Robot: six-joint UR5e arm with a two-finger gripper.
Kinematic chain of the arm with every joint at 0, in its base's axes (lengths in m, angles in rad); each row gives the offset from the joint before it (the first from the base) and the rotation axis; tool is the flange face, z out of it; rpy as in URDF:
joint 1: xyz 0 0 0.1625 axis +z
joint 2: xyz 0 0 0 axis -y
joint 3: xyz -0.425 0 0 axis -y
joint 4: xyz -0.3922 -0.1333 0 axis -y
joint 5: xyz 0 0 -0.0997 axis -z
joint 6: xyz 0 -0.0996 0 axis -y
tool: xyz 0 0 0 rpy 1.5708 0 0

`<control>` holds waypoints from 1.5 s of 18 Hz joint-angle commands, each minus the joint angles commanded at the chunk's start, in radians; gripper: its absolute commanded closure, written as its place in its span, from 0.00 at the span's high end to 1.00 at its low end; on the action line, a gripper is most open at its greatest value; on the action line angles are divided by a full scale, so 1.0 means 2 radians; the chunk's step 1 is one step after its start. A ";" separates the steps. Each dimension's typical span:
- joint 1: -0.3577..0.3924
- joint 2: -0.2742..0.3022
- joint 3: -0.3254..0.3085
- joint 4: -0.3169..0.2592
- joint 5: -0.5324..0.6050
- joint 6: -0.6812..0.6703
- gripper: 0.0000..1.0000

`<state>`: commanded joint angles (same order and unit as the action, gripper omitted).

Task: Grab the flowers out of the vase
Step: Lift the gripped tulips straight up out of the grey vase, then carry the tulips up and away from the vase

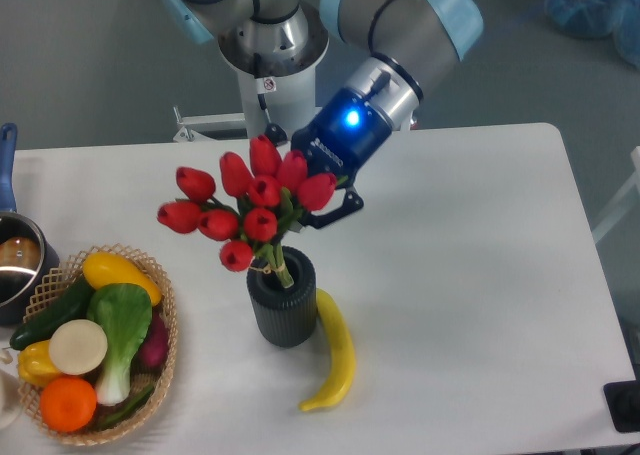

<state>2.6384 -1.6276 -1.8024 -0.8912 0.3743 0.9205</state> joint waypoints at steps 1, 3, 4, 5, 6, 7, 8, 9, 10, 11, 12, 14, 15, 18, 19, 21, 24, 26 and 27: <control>0.000 0.005 0.001 0.000 0.000 -0.002 0.45; 0.000 0.011 0.002 0.000 0.000 -0.007 0.45; 0.001 0.012 0.005 0.000 0.000 -0.013 0.45; 0.002 0.013 0.009 0.000 0.000 -0.020 0.45; 0.003 0.012 0.016 0.000 0.001 -0.028 0.45; 0.006 0.012 0.021 0.000 0.001 -0.038 0.45; 0.007 0.012 0.028 0.000 0.003 -0.045 0.45; 0.008 0.012 0.034 0.000 0.005 -0.051 0.45; 0.009 0.012 0.041 0.000 0.005 -0.060 0.45; 0.015 0.012 0.046 0.000 0.005 -0.066 0.45; 0.019 0.012 0.054 0.000 0.005 -0.071 0.45; 0.023 0.009 0.077 0.000 0.006 -0.086 0.45; 0.027 0.005 0.085 0.000 0.008 -0.088 0.45; 0.053 -0.011 0.088 0.002 0.011 -0.078 0.45; 0.064 -0.017 0.088 0.004 0.016 -0.069 0.45; 0.089 -0.021 0.089 0.005 0.040 -0.046 0.45; 0.111 -0.029 0.088 0.003 0.109 -0.016 0.45; 0.122 -0.029 0.088 0.002 0.153 0.005 0.45; 0.134 -0.030 0.086 0.002 0.166 0.010 0.45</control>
<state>2.9066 -1.6874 -1.6306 -0.8882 0.7054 0.9402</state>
